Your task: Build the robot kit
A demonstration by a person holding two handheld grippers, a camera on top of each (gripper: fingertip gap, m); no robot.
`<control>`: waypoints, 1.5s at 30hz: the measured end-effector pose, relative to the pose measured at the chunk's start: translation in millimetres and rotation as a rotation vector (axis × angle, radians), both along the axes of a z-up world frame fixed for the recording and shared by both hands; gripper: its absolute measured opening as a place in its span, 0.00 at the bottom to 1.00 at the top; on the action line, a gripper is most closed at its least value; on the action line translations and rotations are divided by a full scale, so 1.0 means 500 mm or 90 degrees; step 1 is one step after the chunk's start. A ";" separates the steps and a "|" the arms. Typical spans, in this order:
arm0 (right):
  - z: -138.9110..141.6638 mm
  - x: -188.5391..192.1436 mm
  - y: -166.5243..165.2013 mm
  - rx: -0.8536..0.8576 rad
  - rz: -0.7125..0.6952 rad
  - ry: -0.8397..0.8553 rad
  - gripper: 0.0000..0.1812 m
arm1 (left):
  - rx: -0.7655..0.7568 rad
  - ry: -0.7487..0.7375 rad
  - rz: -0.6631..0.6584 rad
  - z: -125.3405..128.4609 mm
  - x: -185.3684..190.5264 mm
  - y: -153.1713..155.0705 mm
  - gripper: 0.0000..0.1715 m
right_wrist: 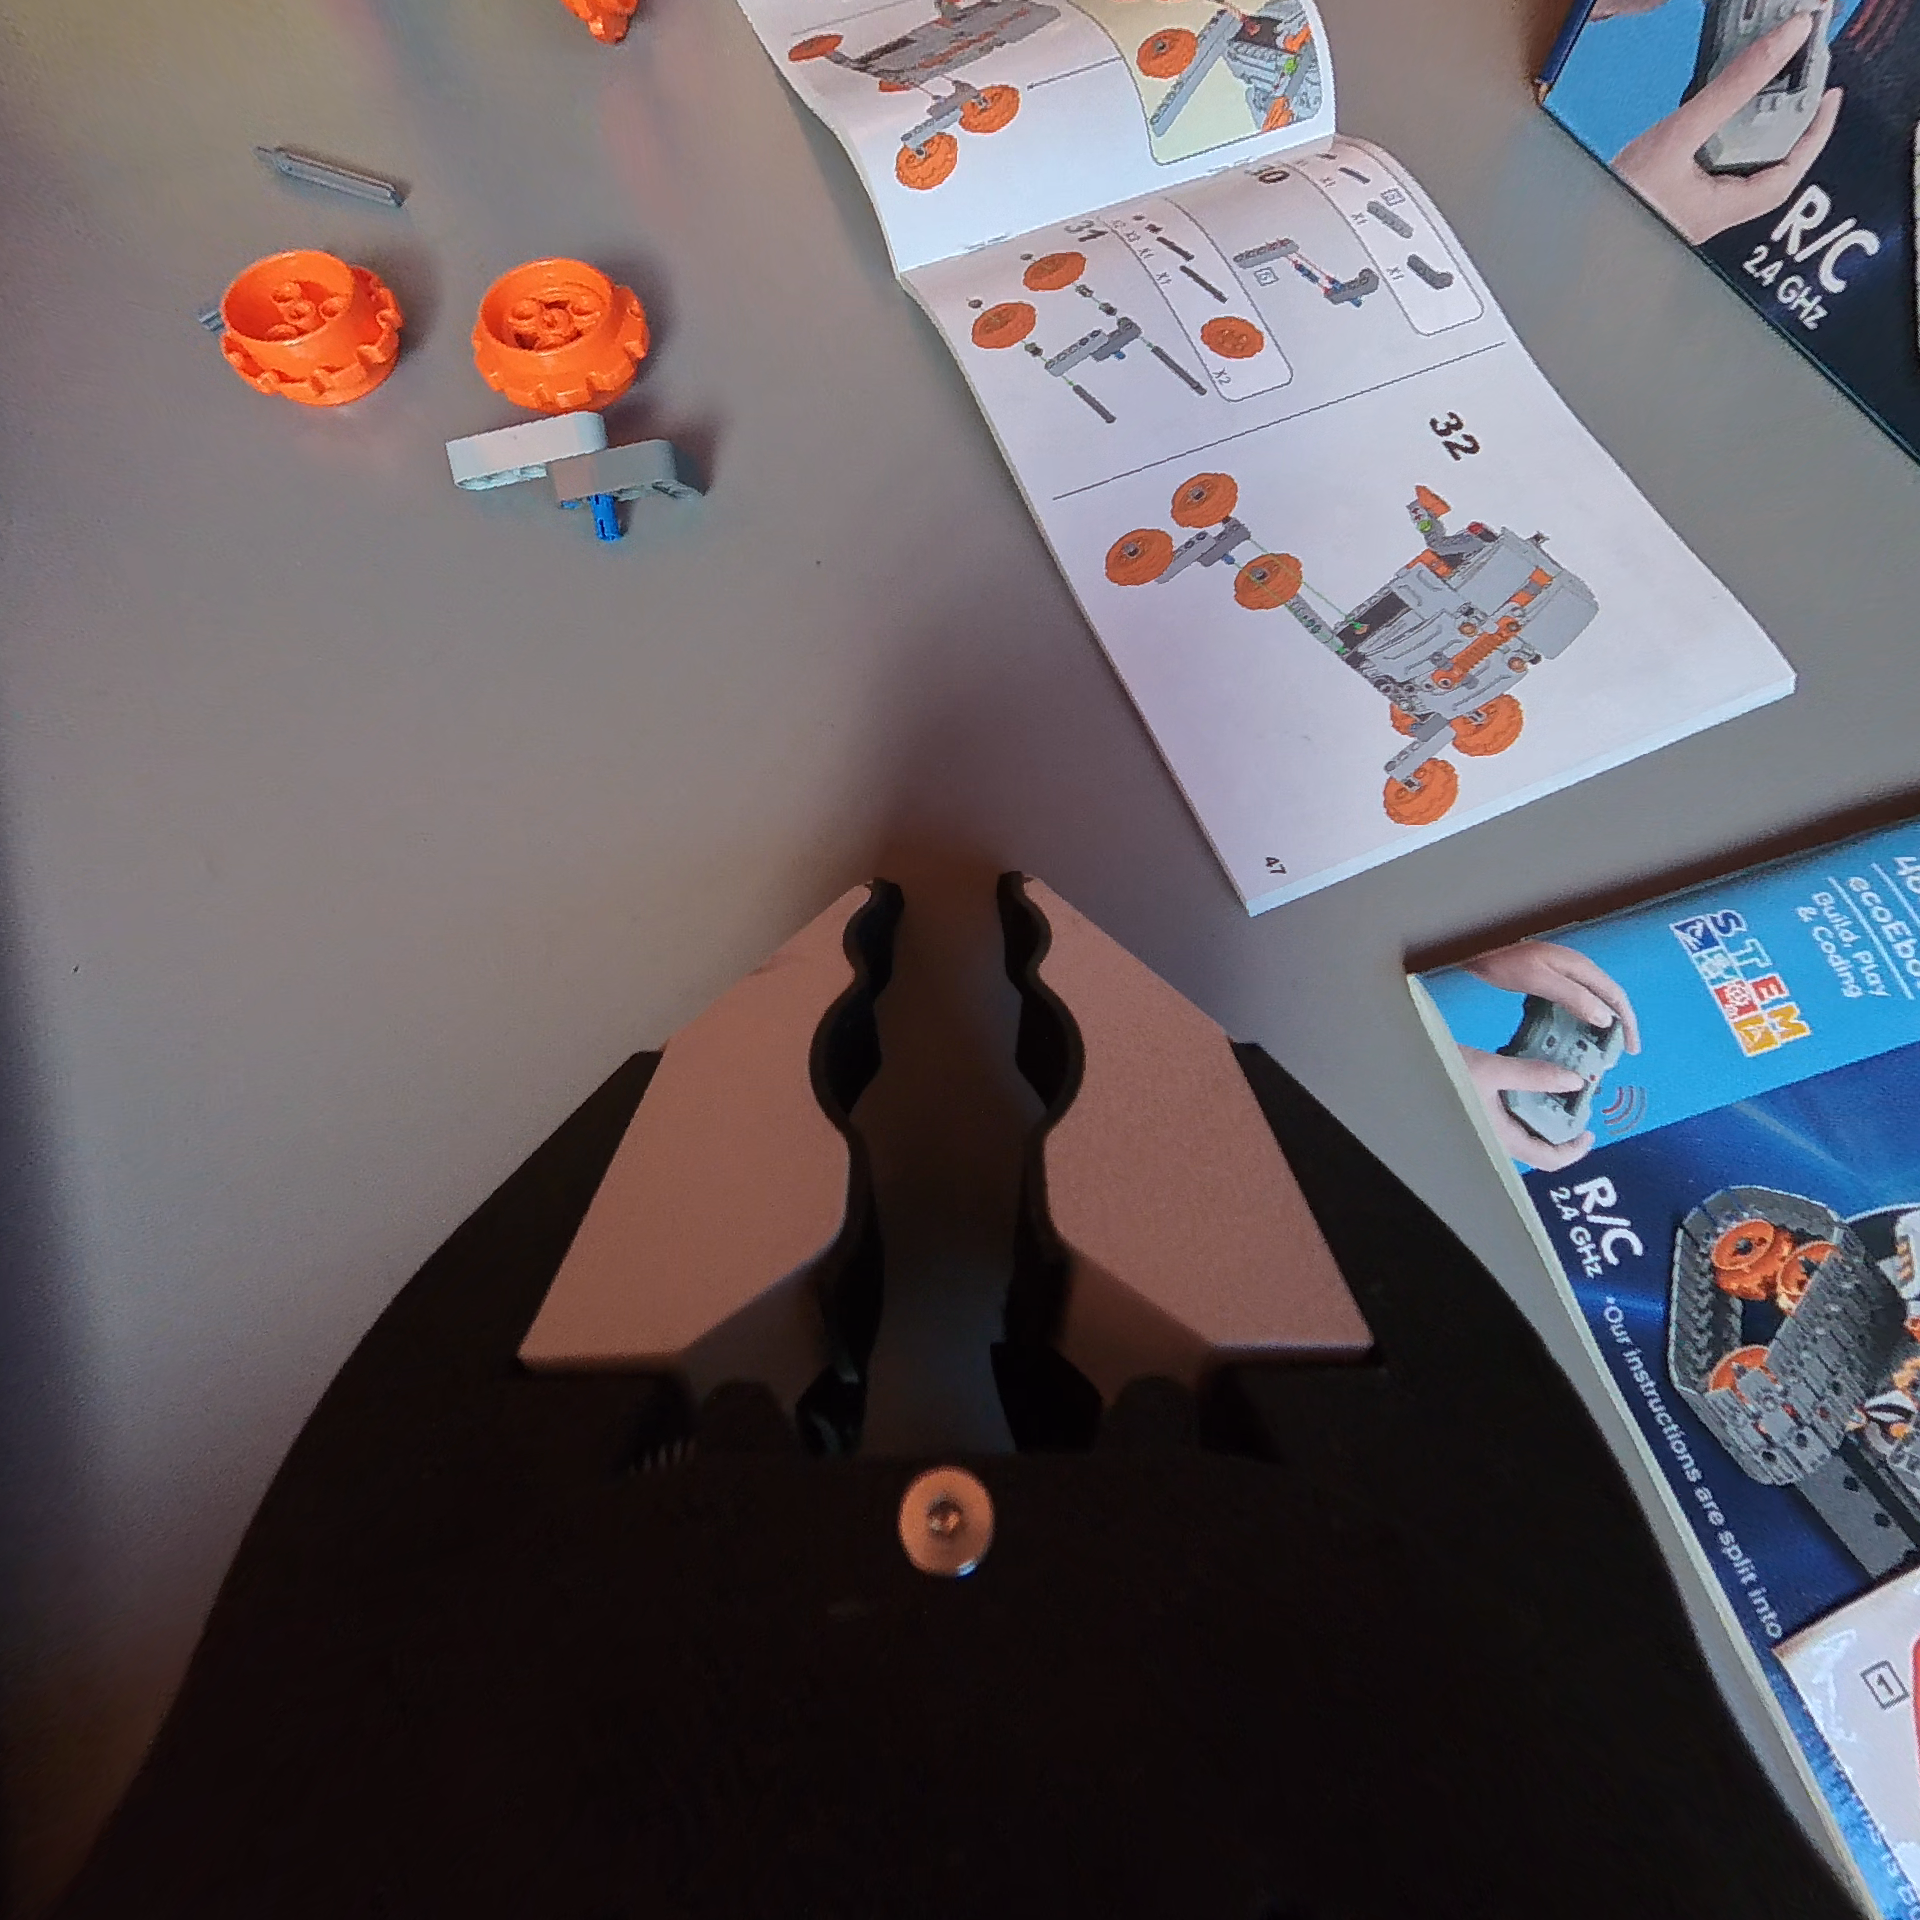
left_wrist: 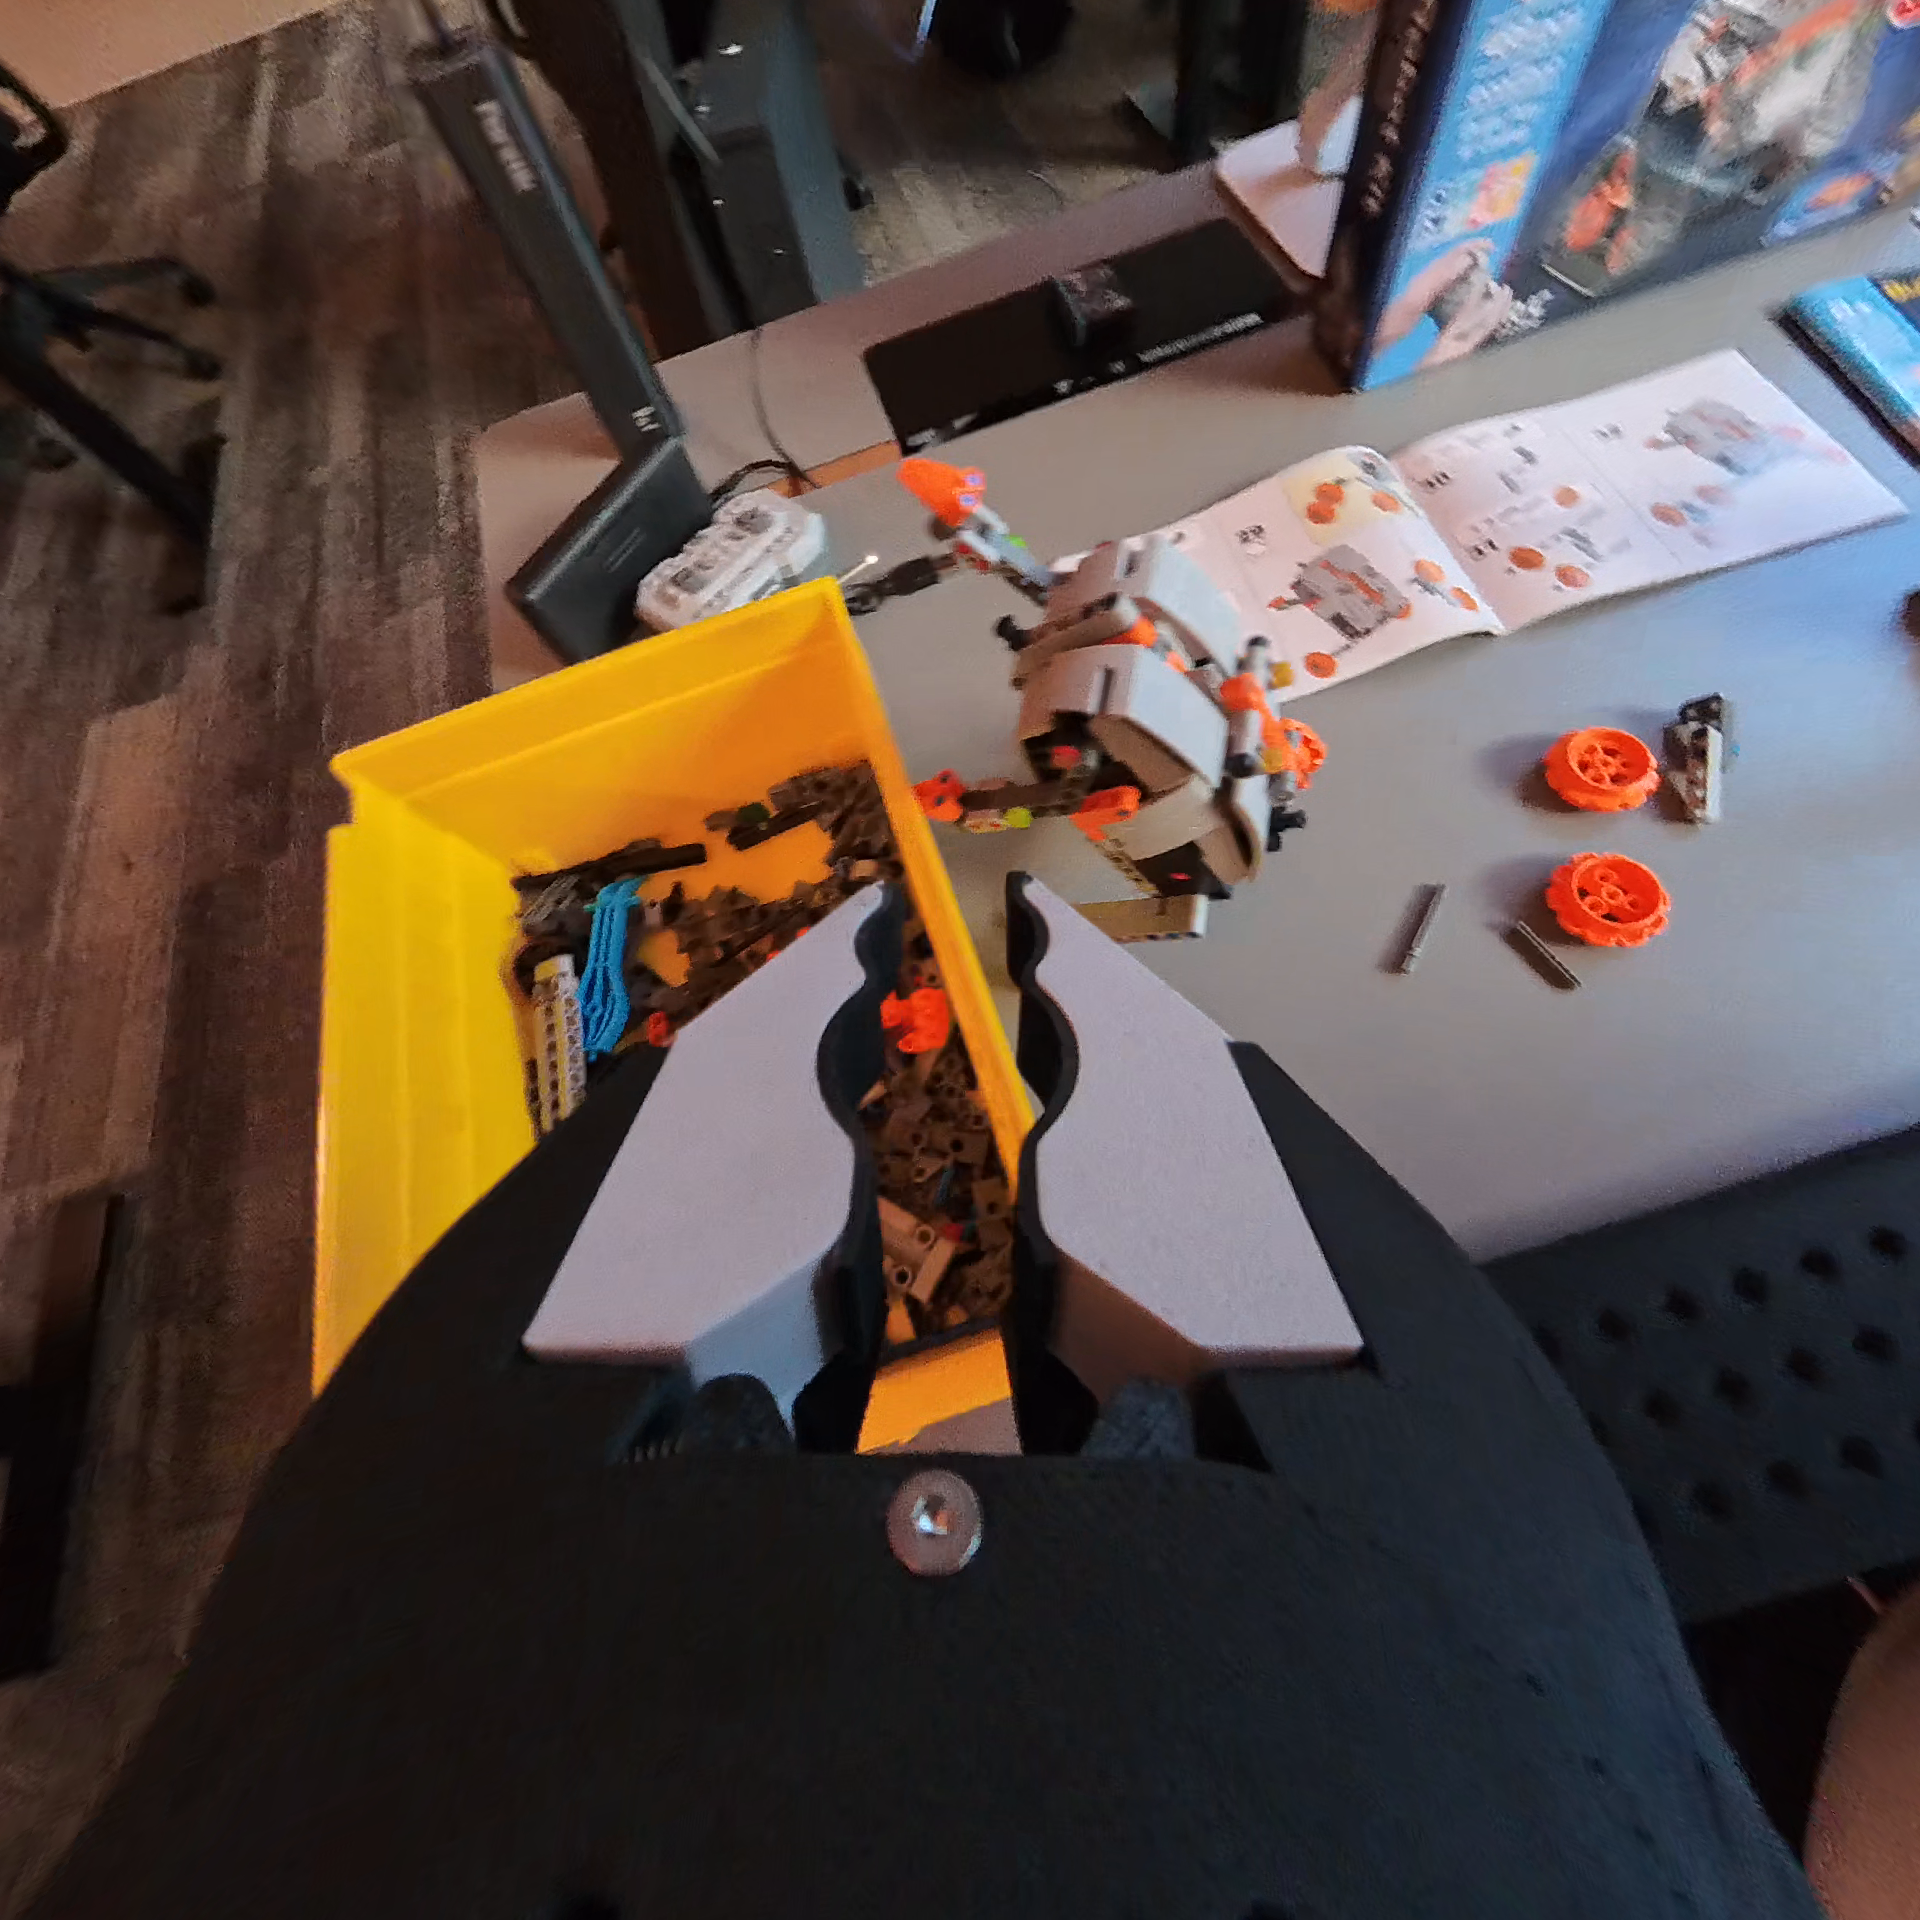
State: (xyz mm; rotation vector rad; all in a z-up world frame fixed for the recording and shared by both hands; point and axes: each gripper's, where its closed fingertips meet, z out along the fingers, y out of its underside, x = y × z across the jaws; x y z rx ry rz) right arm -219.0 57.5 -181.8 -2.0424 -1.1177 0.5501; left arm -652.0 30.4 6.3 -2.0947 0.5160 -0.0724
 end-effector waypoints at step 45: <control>0.000 0.009 0.013 -0.039 -0.042 0.031 0.07 | -0.370 -0.065 -0.189 -0.295 -0.083 0.259 0.24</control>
